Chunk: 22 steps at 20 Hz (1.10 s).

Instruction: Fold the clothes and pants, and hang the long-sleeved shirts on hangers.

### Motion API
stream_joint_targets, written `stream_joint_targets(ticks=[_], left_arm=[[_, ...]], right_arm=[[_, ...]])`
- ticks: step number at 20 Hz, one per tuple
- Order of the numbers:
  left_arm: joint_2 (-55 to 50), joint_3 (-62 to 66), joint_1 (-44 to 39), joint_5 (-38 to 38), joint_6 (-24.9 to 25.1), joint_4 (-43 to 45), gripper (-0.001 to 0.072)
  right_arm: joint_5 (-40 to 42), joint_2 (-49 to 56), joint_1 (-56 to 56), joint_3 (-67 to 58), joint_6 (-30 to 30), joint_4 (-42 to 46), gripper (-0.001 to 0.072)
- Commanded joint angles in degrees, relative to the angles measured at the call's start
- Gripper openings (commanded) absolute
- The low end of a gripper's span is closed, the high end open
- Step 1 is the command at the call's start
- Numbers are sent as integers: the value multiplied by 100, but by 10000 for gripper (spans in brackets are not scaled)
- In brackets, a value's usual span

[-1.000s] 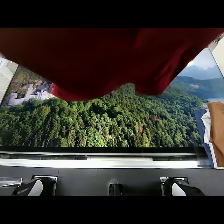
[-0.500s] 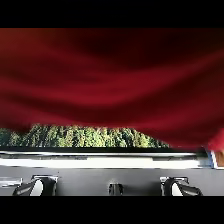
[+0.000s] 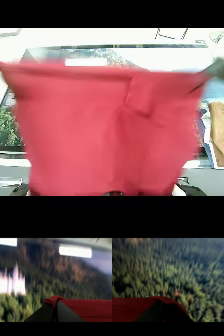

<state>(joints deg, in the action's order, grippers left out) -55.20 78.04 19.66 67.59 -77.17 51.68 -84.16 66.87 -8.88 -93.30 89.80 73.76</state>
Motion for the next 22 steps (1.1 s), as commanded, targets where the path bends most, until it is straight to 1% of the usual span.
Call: stream_joint_targets(ticks=[1,3,5,7,10,13,14,16,18,19,20,21,22], left_arm=[[-1040,-1414,-240,-435,-44,-2,21],[-1794,-1432,-299,-1027,-44,-79,22],[-2345,-1276,-297,-1587,-39,-492,22],[-2699,-1075,-380,-2199,-35,-739,22],[-3088,-769,-625,-2896,9,-737,23],[-3392,-581,-866,-3331,7,-737,23],[-3482,-529,-931,-3375,4,-737,23],[-3622,-507,-1045,-3467,94,-732,23],[-3755,-507,-1080,-3390,142,-732,23],[-3748,-503,-1043,-3213,109,-732,23],[-3685,-459,-946,-2857,160,-717,23],[-3598,-389,-809,-2339,280,-649,23],[-3493,-330,-638,-1703,289,-457,23]], right_arm=[[1189,1191,448,1292,555,-120,34],[2201,1825,599,1276,599,-459,36],[3145,2194,629,1279,656,-898,36],[3827,2396,629,1279,898,-920,36],[4802,2583,629,1279,920,-859,37],[5777,2715,629,1279,925,-866,36],[5930,2758,629,1279,922,-866,36],[5772,2885,629,1279,920,-861,36],[5222,3036,629,1279,922,-863,36],[4872,3023,608,1274,911,-848,36],[4433,2953,542,1259,850,-837,37],[3864,2824,422,1252,828,-817,37],[3241,2671,299,1248,807,-796,36]])
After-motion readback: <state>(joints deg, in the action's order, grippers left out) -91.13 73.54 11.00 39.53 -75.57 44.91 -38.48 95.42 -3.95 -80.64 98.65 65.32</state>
